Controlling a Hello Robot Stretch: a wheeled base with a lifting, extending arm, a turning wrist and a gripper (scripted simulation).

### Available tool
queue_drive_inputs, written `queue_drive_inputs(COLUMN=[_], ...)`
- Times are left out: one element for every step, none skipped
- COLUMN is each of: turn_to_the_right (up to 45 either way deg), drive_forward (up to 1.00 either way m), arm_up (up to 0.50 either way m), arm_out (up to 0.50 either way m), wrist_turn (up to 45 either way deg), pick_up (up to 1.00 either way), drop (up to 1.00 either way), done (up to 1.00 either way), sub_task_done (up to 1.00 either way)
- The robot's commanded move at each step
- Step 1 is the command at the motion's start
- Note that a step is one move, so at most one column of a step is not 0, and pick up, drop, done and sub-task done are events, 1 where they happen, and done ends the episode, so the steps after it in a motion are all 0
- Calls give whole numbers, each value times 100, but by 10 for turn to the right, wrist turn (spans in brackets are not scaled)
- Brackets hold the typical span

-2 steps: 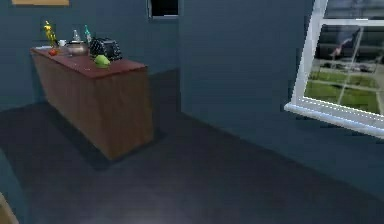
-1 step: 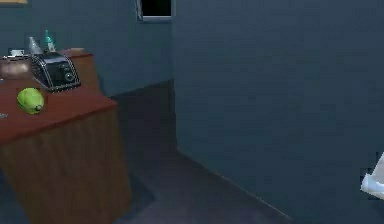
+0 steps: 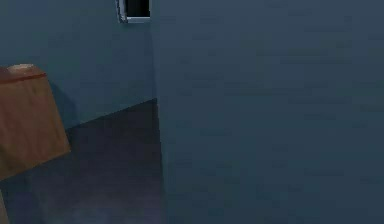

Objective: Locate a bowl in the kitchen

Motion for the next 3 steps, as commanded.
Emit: queue_drive_inputs(turn_to_the_right=[-60,0,-450], drive_forward=[0,50,0], arm_up=[0,0,0], arm_out=[0,0,0], wrist_turn=[0,0,0], pick_up=[0,0,0], drop=[0,0,0], done=[0,0,0], sub_task_done=[0,0,0])
